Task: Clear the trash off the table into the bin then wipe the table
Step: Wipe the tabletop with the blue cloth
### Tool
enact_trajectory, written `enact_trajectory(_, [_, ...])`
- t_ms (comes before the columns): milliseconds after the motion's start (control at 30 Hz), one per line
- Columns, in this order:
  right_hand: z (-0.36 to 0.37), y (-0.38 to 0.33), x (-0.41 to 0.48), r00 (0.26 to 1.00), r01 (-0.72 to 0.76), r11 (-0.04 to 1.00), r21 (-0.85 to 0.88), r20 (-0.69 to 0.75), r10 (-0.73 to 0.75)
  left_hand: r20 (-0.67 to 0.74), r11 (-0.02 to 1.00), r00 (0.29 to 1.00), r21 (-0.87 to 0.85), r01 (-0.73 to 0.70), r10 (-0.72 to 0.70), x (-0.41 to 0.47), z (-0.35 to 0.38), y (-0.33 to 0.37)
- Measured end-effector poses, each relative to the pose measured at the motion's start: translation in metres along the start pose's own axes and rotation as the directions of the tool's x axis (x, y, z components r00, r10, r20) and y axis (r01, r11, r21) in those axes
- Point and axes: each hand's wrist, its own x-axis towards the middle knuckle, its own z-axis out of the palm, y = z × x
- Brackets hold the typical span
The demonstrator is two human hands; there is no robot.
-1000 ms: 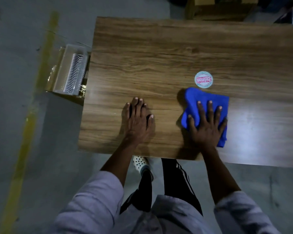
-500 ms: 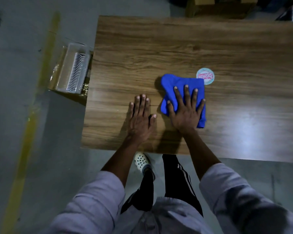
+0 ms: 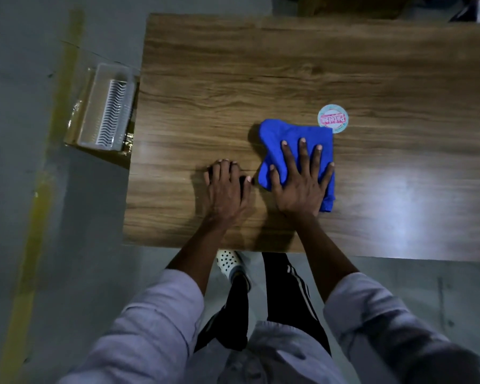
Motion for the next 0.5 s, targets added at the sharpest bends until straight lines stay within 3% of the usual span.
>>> enact_trajectory(200, [0.001, 0.001, 0.002, 1.0, 0.007, 1.0, -0.004, -0.01, -0.007, 0.009, 0.991, 0.999, -0.13, -0.037, 0.038, -0.004, 0.003, -0.002])
enact_trajectory(300, [0.0, 0.0, 0.001, 1.0, 0.013, 1.0, -0.006, 0.003, -0.013, 0.115, 0.996, 0.99, 0.024, -0.086, 0.083, -0.01, -0.002, -0.001])
enact_trajectory(500, [-0.002, 0.001, 0.0, 1.0, 0.015, 1.0, 0.01, -0.005, -0.015, 0.112, 0.998, 0.992, -0.018, -0.063, 0.065, -0.023, -0.001, 0.001])
